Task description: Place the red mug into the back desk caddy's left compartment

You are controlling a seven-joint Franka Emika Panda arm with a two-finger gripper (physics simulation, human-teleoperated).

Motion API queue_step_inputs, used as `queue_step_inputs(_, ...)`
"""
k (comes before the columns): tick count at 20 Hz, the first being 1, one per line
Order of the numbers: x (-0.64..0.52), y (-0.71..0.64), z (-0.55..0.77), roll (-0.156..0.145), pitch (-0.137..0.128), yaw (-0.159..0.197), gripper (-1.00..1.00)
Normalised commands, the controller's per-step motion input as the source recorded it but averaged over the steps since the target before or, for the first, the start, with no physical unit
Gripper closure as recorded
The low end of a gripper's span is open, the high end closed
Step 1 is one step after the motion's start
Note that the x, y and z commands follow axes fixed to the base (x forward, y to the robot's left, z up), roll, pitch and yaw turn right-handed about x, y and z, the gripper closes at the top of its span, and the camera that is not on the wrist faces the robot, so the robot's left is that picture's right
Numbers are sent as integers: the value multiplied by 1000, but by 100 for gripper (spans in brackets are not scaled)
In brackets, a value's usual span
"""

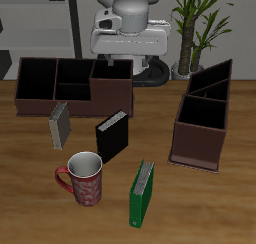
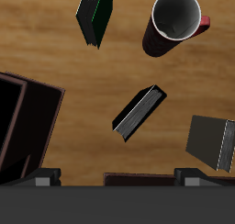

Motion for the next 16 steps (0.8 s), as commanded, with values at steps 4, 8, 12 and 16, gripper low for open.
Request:
queue_step_inputs(4,318,-196,25,38,23,17,-100)
queue_step_inputs(8,311,-257,26,30,-3,-48,-100)
queue_step_inputs(12,203,-159,-12,30,22,10,-100)
queue_step_inputs(16,253,-156,11,66,0,27,-100)
